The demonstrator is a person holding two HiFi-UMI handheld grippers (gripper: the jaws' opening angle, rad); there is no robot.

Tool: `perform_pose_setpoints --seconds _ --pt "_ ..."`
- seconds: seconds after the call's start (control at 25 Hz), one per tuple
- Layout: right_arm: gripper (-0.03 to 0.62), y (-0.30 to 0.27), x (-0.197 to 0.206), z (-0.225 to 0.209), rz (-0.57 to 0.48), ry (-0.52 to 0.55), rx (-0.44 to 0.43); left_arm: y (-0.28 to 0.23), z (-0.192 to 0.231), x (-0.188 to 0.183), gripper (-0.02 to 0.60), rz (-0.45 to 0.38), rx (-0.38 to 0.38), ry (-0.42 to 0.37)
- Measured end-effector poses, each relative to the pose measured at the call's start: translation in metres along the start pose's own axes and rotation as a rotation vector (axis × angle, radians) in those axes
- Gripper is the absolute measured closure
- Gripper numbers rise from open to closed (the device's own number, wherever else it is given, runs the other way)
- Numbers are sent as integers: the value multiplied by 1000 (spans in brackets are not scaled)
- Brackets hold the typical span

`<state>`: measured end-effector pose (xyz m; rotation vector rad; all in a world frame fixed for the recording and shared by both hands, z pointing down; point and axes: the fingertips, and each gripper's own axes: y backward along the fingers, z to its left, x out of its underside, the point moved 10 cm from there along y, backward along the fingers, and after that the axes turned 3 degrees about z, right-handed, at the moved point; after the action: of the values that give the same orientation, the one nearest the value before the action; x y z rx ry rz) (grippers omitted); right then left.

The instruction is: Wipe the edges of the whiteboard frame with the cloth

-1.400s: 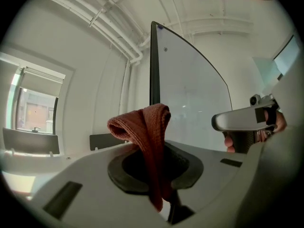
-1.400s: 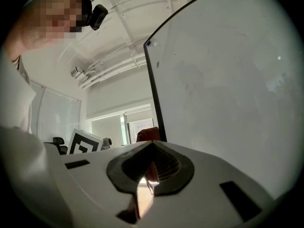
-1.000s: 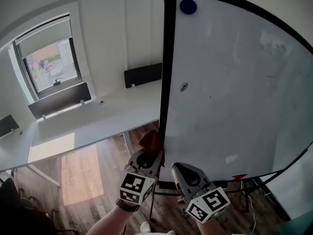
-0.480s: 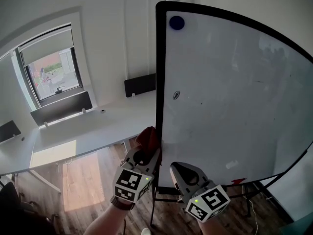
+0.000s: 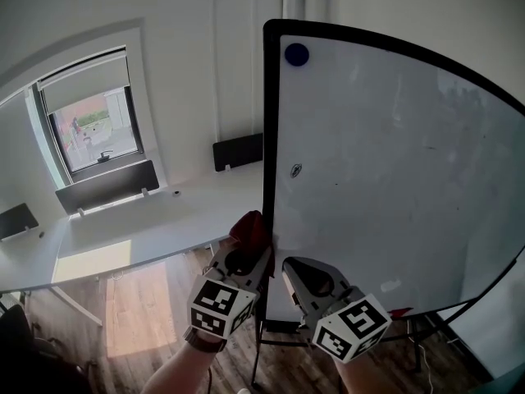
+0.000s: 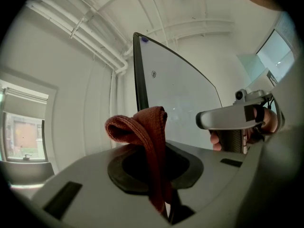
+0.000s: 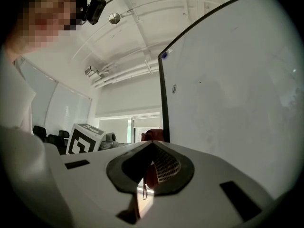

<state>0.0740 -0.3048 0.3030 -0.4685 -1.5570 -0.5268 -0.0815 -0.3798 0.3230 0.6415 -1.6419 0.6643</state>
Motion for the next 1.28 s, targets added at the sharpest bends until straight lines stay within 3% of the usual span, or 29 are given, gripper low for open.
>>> perform_pose_setpoints --seconds 0.84,1.28 --pt "589 -4 -63 4 -43 121 -20 5 9 -68 515 -21 16 -68" --pt "589 -12 -90 5 -45 137 -38 8 12 -111 515 -84 9 -84"
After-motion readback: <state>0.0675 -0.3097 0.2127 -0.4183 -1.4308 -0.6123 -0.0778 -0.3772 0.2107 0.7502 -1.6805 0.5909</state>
